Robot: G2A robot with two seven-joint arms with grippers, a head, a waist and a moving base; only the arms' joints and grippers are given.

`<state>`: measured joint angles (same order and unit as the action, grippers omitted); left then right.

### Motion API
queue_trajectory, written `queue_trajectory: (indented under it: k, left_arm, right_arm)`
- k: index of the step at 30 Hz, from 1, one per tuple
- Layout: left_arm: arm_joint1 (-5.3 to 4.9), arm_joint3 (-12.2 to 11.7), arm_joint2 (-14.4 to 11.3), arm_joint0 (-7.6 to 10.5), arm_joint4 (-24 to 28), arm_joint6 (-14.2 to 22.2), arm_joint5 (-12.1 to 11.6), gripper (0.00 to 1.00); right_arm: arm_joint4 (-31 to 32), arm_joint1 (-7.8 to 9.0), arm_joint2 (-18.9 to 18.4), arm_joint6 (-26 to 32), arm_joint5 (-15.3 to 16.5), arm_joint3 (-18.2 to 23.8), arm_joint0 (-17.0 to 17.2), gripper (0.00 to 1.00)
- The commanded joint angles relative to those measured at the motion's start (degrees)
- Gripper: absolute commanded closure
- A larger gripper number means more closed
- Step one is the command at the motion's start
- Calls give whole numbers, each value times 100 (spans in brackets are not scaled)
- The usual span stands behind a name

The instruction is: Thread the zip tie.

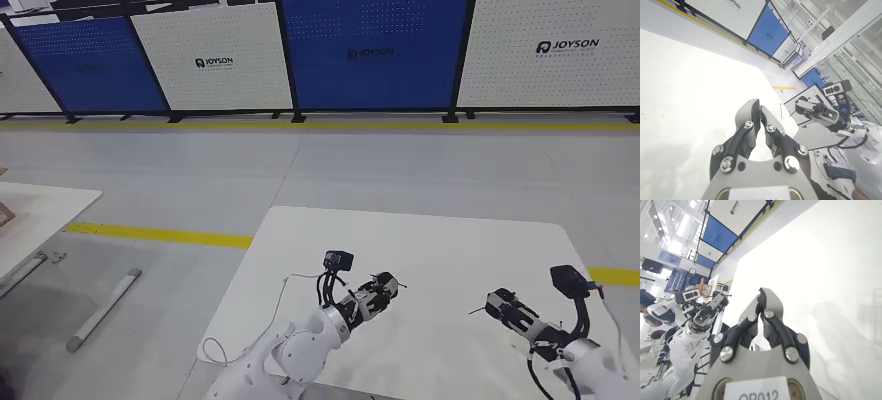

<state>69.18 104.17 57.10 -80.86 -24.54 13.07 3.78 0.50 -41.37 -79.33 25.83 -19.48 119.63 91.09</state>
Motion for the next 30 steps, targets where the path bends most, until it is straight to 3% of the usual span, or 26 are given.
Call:
queue_trajectory:
  k: [1,4,6,9,13,19,30]
  left_arm:
    - [0,0,0,0,0,0,0,100]
    - [0,0,0,0,0,0,0,100]
    - [0,0,0,0,0,0,0,100]
    - [0,0,0,0,0,0,0,100]
    - [0,0,0,0,0,0,0,100]
    - [0,0,0,0,0,0,0,100]
    - [0,0,0,0,0,0,0,100]
  right_arm:
    - [0,0,0,0,0,0,0,100]
    - [-281,-36,-14,-49,15,-77,-18,100]
    - [-616,-94,-74,-451,184,-203,11,100]
    - [-1109,-151,-228,-749,805,-276,247,100]
    - [-1227,-199,-307,-1011,1250,-279,619,100]
    - [-955,-329,176,-1431,1239,-433,492,100]
    - [-955,-329,176,-1431,1239,-433,492,100]
